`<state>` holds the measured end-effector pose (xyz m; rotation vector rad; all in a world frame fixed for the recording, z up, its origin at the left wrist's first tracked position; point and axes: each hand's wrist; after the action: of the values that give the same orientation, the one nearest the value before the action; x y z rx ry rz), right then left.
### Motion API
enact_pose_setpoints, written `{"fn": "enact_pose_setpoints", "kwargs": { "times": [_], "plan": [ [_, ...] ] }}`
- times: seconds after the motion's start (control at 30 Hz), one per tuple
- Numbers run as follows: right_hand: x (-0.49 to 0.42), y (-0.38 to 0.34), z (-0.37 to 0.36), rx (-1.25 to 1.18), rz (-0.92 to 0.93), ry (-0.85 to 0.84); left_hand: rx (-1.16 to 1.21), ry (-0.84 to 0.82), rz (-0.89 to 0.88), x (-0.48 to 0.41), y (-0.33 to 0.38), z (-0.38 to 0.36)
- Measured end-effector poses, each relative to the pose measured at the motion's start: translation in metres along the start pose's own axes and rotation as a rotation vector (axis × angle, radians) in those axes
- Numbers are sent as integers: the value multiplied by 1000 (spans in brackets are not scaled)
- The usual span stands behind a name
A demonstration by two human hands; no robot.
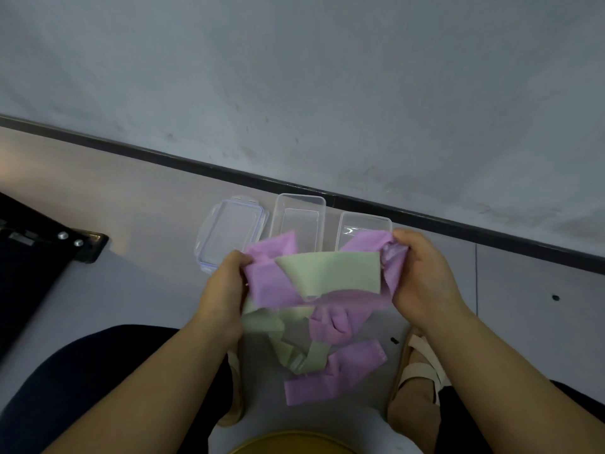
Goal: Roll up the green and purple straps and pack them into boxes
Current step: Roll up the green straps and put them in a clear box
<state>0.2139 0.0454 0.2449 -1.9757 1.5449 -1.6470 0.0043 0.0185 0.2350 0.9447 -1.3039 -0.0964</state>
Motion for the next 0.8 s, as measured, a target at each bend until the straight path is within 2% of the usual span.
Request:
{"fn": "enact_pose_setpoints", "kwargs": {
  "times": [0.1,0.17,0.23,0.3,0.4,0.43,0.5,0.57,0.67,0.8],
  "plan": [
    [0,-3,3,78,108,115,160,-45,0,2,10,4],
    [-3,-2,8,122,142,261,105,18,-68,4,12,3],
    [-7,0,12,169,101,357,-50,84,-138,5,9,3],
    [-8,3,15,265,80,371,-320,118,-257,2,6,5],
    [-9,5,15,386,150,376,-1007,92,-538,-6,-2,12],
    [-9,4,16,430,179,366,-1186,75,-555,-7,-5,15],
    [-6,3,17,564,199,301,-1383,41,-541,-11,-11,19],
    [-3,7,19,799,207,167,-1390,35,-582,-11,-13,21],
    [-1,21,24,1238,286,-76,-1127,-22,-647,-8,-13,19],
    [-5,38,32,1782,356,-332,-843,-100,-637,8,-9,13]
  ]
}}
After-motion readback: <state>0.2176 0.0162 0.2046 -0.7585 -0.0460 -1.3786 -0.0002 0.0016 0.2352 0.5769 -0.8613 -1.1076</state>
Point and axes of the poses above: each hand's wrist, its own x-axis away from the middle knuckle, its own z-axis out of the back of the hand, y = z × x, and after that the axes turned 12 degrees about y, right-handed
